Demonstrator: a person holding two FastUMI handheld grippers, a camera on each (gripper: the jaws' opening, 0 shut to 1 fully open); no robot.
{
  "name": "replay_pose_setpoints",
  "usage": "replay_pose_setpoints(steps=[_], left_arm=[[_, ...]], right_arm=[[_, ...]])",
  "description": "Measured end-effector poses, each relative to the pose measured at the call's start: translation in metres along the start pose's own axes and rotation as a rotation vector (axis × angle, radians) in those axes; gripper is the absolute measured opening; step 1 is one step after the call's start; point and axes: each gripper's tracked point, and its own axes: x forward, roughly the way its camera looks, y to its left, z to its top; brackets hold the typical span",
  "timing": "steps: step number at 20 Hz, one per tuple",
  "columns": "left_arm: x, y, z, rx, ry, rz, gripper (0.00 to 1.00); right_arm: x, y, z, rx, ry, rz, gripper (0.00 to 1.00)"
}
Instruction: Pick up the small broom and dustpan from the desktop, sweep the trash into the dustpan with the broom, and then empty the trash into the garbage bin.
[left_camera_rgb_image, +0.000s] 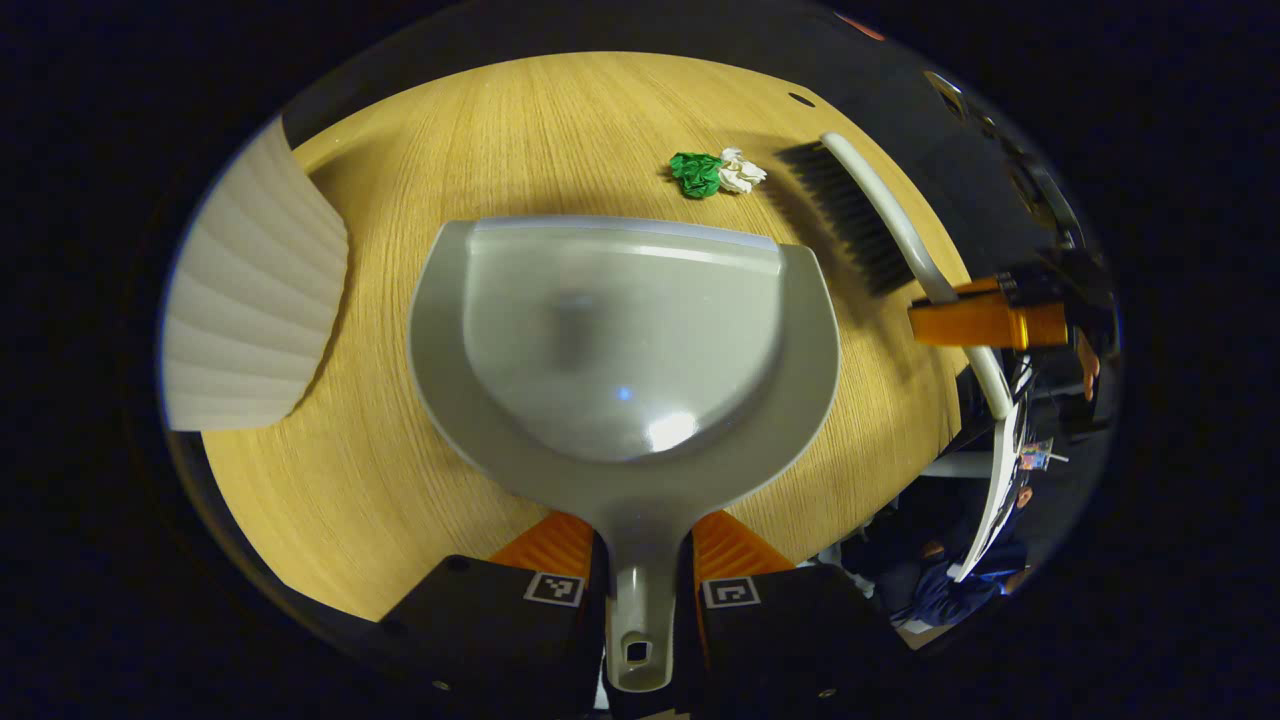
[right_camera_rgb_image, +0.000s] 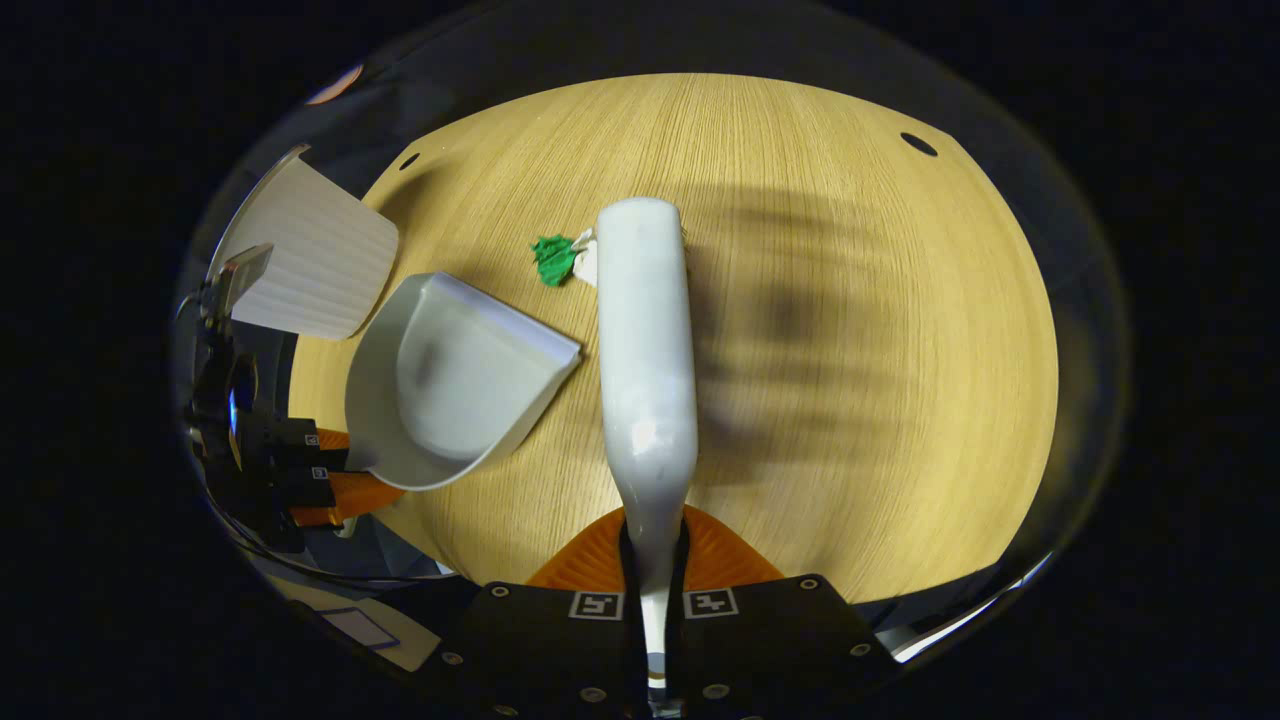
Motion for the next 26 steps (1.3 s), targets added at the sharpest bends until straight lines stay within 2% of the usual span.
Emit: replay_pose_setpoints(steps=[4,9,16,22,26], left_arm=[[-0.005,0.005,0.011,0.121,0.015,0.011,0.29],[-0.007,0.005,0.023,0.204,0.022,0.015,0.29],[-0.006,0.002,0.029,0.233,0.042,0.011,0.29],[-0.006,0.0,0.03,0.233,0.034,0.015,0.29],[-0.005,-0.002,0.033,0.218,0.018,0.013,0.28]], right_arm=[[0.012,-0.023,0.048,-0.081,0.021,-0.068,0.07],[0.023,-0.024,0.083,-0.177,0.08,-0.07,0.07],[0.037,0.004,0.072,-0.384,0.185,-0.002,0.07],[0.035,0.049,0.056,-0.564,0.244,0.112,0.07],[0.033,0.055,0.063,-0.672,0.298,0.16,0.07]])
